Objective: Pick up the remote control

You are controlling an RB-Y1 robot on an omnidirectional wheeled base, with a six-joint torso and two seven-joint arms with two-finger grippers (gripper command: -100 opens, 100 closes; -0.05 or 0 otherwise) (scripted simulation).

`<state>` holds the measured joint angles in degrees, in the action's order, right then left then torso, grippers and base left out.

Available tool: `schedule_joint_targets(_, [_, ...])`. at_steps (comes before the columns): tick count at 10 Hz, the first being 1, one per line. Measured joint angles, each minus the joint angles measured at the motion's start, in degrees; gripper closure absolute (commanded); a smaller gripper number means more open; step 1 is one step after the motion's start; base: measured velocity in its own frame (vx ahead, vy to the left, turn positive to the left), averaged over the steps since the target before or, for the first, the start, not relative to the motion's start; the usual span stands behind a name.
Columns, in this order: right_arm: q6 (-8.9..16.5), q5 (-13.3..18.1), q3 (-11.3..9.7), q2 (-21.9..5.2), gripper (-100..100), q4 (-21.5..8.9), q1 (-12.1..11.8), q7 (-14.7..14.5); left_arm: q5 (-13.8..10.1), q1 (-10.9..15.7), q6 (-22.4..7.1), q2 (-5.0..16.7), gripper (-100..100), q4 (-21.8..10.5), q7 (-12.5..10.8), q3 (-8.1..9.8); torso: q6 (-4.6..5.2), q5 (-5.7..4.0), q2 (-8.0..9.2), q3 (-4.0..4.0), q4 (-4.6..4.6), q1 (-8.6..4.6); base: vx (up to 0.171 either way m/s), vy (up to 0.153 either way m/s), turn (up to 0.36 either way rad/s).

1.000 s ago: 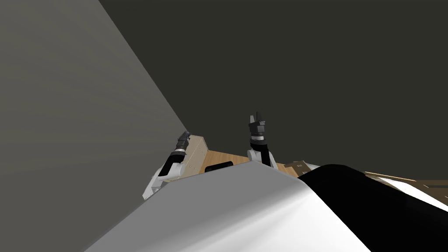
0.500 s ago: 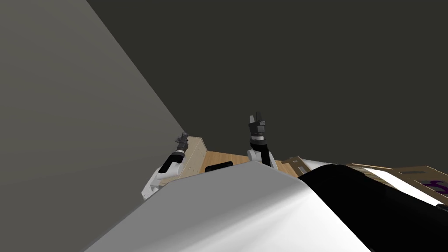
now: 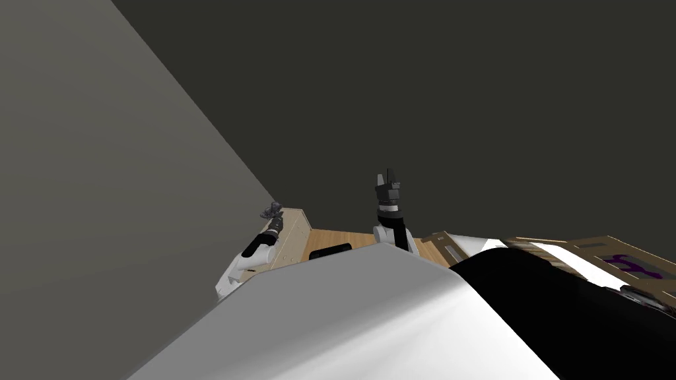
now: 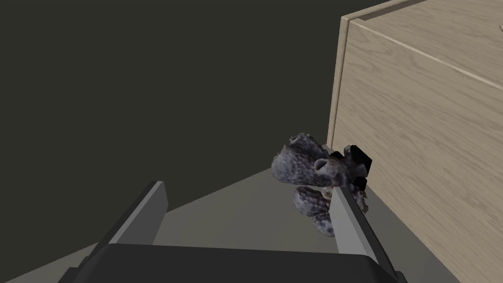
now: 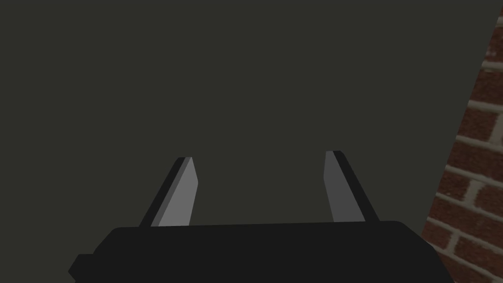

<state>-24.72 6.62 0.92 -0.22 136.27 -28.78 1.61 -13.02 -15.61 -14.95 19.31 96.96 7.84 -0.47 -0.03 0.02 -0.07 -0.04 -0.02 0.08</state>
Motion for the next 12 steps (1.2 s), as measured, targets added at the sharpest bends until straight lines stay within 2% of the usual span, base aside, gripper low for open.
schedule_joint_targets(1, [0.00,0.00,0.00,0.00,0,0.00,0.00,0.00,-1.75,0.21,-1.03,1.72,-100,-2.06,0.52,0.09,0.01,0.00,-0.01,-0.01,0.00,0.06,0.019,0.026,-0.057])
schedule_joint_targets(4, [0.00,0.00,0.00,0.00,0,0.00,0.00,0.00,-3.24,1.06,-5.34,2.61,-100,-4.12,1.63,0.66,0.02,-0.01,0.01,0.01,0.01,-0.02,0.011,0.016,-0.061])
schedule_joint_targets(6, [0.00,0.00,0.00,0.00,0,0.00,0.00,0.00,-4.40,2.46,-7.96,3.03,-100,-7.62,2.91,0.96,0.02,0.00,-0.02,-0.01,0.00,0.04,0.019,0.032,-0.077])
schedule_joint_targets(8, [0.00,0.00,0.00,0.00,0,0.00,0.00,0.00,-6.51,3.03,-10.15,4.41,-100,-11.16,4.23,1.13,0.01,0.01,-0.03,-0.02,0.00,0.06,0.022,0.033,-0.080])
schedule_joint_targets(10, [0.00,0.00,0.00,0.00,0,0.00,0.00,0.00,-6.93,3.22,-12.85,4.64,-100,-11.60,4.81,1.55,-0.02,-0.01,0.01,0.00,0.00,-0.01,0.013,0.023,-0.048])
schedule_joint_targets(12, [0.00,0.00,0.00,0.00,0,0.00,0.00,0.00,-8.67,3.43,-15.67,5.78,-100,-13.47,5.86,2.02,-0.01,0.01,-0.01,0.00,0.00,0.04,0.018,0.036,-0.070])
